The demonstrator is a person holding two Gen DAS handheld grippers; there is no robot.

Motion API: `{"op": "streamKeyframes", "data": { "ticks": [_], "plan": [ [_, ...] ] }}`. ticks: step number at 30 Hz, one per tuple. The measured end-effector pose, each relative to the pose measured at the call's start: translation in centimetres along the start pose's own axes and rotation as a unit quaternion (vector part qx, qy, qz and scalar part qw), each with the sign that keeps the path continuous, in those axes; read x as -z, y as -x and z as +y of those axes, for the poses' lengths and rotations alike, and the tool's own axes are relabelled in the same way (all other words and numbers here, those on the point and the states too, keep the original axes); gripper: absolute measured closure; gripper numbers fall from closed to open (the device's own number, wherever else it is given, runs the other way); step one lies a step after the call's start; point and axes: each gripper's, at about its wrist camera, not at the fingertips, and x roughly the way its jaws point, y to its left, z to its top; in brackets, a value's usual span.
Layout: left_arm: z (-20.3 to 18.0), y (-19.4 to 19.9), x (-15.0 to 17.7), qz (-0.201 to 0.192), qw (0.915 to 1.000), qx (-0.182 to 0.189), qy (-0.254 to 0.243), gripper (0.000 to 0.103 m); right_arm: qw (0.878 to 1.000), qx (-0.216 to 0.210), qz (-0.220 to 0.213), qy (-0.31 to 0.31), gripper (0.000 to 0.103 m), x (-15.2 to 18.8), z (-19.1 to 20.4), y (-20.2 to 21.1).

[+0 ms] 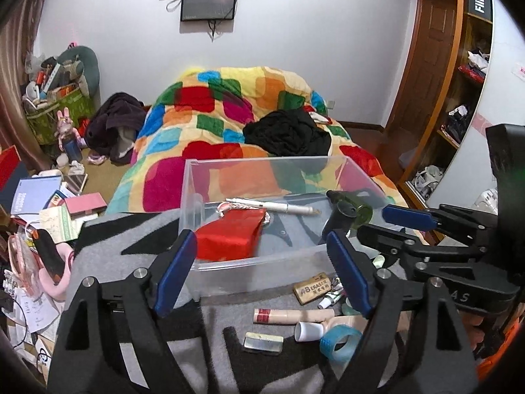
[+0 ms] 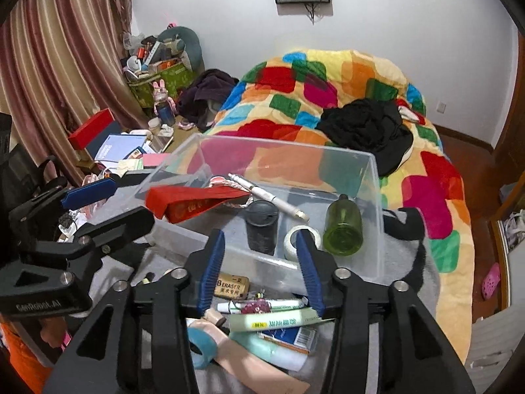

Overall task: Organize objects
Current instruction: 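Place the red box and purple spray bottle into the clear box, then grasp the small green-yellow box with the left tool while the right tool grasps the blue tape roll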

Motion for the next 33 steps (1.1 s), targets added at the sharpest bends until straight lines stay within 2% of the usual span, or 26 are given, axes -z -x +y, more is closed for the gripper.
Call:
{"op": "streamKeyframes", "data": {
  "ticks": [5,10,16,23,25,29,31,33],
  "plan": [
    [0.1,1.1,1.2,-0.006,1.0,-0.005,-0.004,0.012,1.0,0.004,-0.017,0.0,0.053,0.9,-0.5,2.0],
    [0.3,1.1,3.3,0.013,0.9998,-0.009,-0.011,0.012,1.0,0.008,-0.025,-0.001,0.048,2.8,-1.1,3.6],
    [0.5,0.1,6.3,0.051,0.9985,-0.004,-0.018,0.012,1.0,-0.001,-0.007,0.008,0.047,5.6,-0.4,3.8],
    [1.0,-1.3,8.2,0.081,0.9965,0.009,-0.019,0.013,0.999,-0.026,0.023,0.028,0.046,8.0,2.0,1.9],
    [1.1,-1.8,8.3,0.088,0.9959,0.013,-0.017,0.016,0.998,-0.03,0.031,0.034,0.046,8.5,2.6,1.4],
    [1.0,-2.9,8.4,0.1,0.9947,0.017,-0.017,0.031,0.997,-0.037,0.047,0.052,0.046,9.3,4.0,0.5],
    [1.1,-3.4,8.6,0.106,0.994,0.021,-0.011,0.043,0.996,-0.034,0.05,0.062,0.046,9.4,4.5,0.0],
    [1.3,-3.7,8.9,0.109,0.9938,0.024,0.001,0.06,0.996,-0.03,0.051,0.067,0.046,9.5,4.9,-0.5]
  ]
}}
